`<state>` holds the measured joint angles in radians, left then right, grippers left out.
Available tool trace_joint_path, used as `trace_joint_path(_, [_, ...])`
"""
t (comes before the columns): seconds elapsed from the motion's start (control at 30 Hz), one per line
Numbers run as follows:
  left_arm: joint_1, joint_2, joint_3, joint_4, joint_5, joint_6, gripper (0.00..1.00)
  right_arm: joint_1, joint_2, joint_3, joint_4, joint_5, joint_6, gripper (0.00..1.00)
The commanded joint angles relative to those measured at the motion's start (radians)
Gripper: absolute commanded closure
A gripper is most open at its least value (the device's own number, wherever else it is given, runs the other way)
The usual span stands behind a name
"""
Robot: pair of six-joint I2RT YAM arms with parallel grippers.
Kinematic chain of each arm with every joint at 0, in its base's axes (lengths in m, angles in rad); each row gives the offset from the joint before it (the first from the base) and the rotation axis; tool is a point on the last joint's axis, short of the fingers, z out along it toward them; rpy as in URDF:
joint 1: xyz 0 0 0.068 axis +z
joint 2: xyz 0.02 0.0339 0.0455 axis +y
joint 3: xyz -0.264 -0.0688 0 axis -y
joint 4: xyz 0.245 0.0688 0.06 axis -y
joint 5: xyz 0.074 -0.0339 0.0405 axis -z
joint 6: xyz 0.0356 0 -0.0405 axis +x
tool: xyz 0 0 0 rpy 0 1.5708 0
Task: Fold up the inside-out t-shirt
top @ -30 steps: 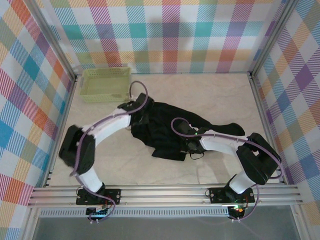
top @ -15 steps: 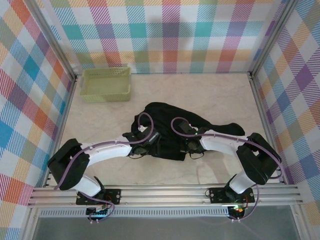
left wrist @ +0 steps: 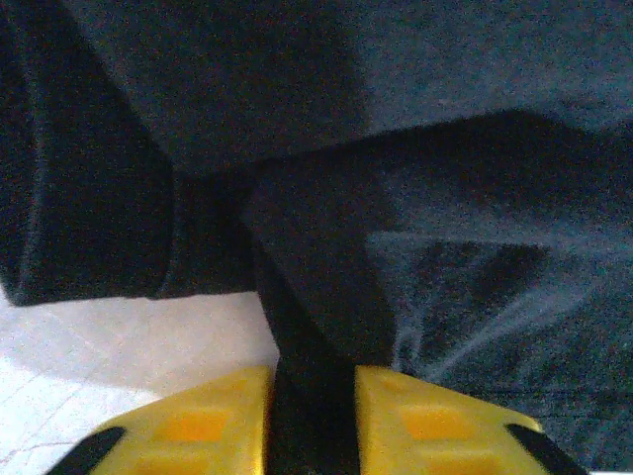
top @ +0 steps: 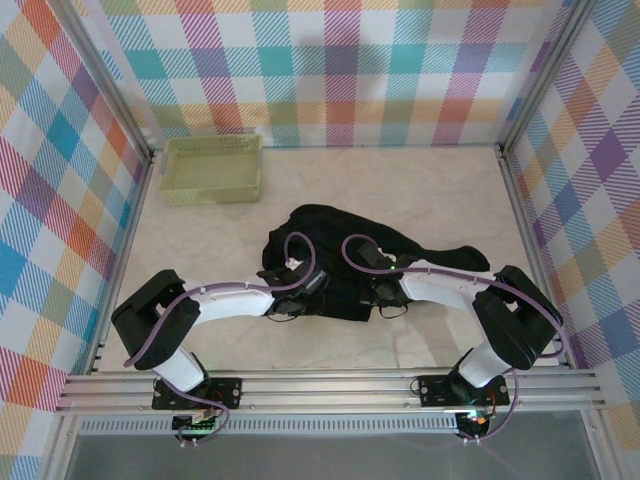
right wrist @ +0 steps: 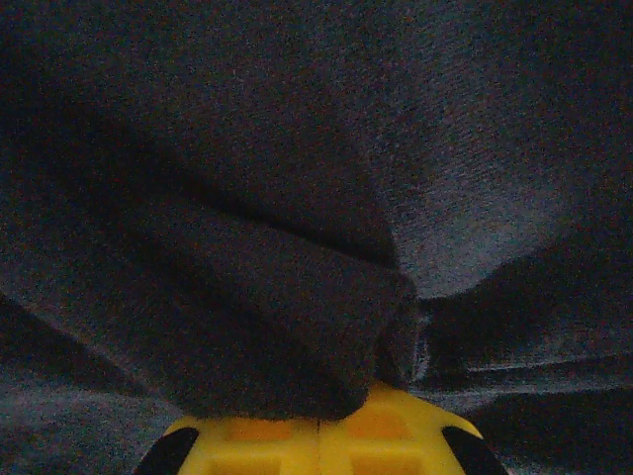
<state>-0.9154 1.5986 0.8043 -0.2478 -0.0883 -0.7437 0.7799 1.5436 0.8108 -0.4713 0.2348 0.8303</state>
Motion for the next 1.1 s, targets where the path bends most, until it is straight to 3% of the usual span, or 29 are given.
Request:
trace_joint_path(0.0, [-0.01, -0.014, -0.005, 0.001, -0.015, -0.006, 0.86, 0.007, -0.017, -0.001, -0.002, 0.005, 0.006, 0.95])
trace_joint_path(0.1, [-0.006, -0.06, 0.015, -0.068, -0.072, 0.008, 0.96, 0.014, -0.018, -0.001, -0.007, 0.003, -0.001, 0.95])
trace_joint_path(0.23, [0.027, -0.126, 0.03, -0.126, -0.111, 0.032, 1.0, 0.029, -0.028, 0.011, -0.015, -0.004, -0.031, 0.88])
trace_joint_path(0.5, [0.151, -0.159, -0.003, -0.206, -0.133, 0.025, 1.0, 0.008, -0.196, 0.09, -0.155, 0.107, -0.198, 0.51])
trace_joint_path(0.63, [0.213, -0.142, -0.013, -0.214, -0.133, -0.006, 1.0, -0.187, -0.21, 0.119, -0.172, 0.119, -0.293, 0.43])
trace_joint_path(0.8, [0.295, -0.007, 0.104, -0.22, -0.142, 0.006, 1.0, -0.478, -0.017, 0.207, -0.23, 0.105, -0.293, 0.35])
trace_joint_path(0.9, [0.317, 0.112, 0.246, -0.244, -0.148, 0.037, 1.0, -0.529, 0.053, 0.2, -0.209, 0.086, -0.284, 0.35])
trace_joint_path(1.07, [0.321, 0.331, 0.549, -0.324, -0.169, 0.088, 1.0, -0.477, 0.039, 0.112, -0.178, -0.017, -0.252, 0.35])
